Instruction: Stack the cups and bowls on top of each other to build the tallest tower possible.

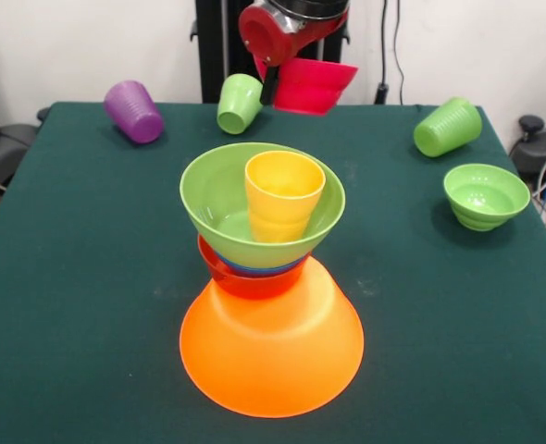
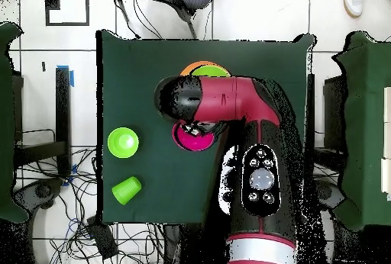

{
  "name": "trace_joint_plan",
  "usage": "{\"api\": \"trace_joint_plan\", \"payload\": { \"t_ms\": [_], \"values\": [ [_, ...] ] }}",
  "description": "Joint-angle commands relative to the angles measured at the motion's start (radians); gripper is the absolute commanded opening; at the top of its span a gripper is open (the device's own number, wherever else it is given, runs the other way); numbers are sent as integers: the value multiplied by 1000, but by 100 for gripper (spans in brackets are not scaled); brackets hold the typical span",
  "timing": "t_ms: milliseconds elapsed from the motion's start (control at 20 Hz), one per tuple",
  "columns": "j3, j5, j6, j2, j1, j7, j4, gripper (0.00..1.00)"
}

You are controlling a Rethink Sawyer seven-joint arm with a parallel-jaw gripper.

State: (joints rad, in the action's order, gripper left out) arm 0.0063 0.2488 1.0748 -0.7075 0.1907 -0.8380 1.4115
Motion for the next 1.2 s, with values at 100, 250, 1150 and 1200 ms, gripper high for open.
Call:
{"api": "trace_joint_plan", "payload": {
  "t_ms": [100,250,1150,1200],
  "values": [
    [64,-15,55,24,-10,-129,-38,0],
    [63,-16,22,20,-5,-132,-20,0],
    [63,-2,-87,70,8,-148,-22,0],
    [62,-1,-84,69,8,-146,-23,0]
  ]
}}
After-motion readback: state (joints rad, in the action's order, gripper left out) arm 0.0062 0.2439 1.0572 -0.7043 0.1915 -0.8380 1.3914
